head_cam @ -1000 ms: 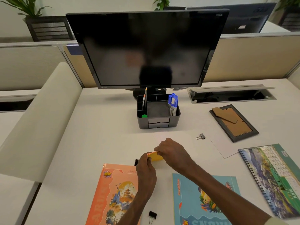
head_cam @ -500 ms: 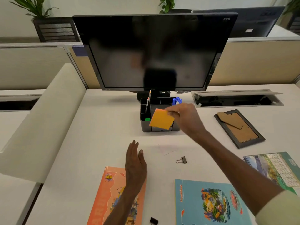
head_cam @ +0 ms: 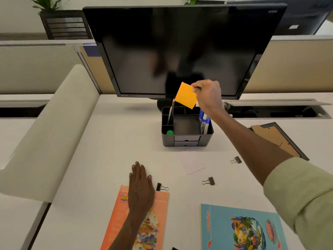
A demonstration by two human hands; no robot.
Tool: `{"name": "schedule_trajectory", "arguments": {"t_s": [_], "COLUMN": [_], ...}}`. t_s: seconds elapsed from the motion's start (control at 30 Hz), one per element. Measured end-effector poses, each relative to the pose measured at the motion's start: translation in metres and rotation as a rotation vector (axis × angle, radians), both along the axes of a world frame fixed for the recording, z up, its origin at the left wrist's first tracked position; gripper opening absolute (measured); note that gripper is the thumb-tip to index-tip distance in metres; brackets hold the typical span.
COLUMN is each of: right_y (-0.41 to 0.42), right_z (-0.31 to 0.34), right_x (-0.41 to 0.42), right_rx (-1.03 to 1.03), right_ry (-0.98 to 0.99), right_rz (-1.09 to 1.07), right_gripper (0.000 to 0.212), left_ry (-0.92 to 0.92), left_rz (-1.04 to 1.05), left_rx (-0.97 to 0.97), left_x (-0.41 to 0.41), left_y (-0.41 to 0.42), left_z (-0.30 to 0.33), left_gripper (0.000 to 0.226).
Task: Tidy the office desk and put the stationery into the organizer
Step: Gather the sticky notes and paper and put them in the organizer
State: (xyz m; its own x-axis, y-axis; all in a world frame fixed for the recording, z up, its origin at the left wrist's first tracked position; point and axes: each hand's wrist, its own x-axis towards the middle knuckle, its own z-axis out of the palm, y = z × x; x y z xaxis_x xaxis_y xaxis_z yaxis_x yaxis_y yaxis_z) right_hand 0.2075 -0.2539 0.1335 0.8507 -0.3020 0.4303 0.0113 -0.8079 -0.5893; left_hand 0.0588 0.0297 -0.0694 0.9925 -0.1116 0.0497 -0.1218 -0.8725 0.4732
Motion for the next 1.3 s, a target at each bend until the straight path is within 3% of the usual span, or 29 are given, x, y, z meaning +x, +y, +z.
{"name": "schedule_trajectory", "arguments": {"t_s": [0.23,0.67,0.87,1.3], "right_y": [0.010,0.021,0.016,0.018], "right_z": [-0.012,-0.034,-0.052,-0.060], "right_x": [0.024,0.035,0.042,0.046], "right_rx": [-0.095,-0.071,-0.057,-0.115], "right_ry": [0.063,0.254,0.392,0.475], "right_rz": [0.061,0.230,0.208,0.277], "right_gripper": [0.024,0.023,0.022,0.028], "left_ry": [-0.012,-0.034,-0.056,-0.070], "left_rz": [-0.001,0.021,0.034,0.043], "left_rx": [-0.004,-0.036,-0.043,-0.046], "left_x": [0.000,-0.002,-0.002,-0.002], "left_y": [0.000,-0.001,-0.001,-0.001], "left_z": [-0.003,-0.001,-0.005,-0.007], "left_gripper": [0.051,0.047,0.047,0.045]}}
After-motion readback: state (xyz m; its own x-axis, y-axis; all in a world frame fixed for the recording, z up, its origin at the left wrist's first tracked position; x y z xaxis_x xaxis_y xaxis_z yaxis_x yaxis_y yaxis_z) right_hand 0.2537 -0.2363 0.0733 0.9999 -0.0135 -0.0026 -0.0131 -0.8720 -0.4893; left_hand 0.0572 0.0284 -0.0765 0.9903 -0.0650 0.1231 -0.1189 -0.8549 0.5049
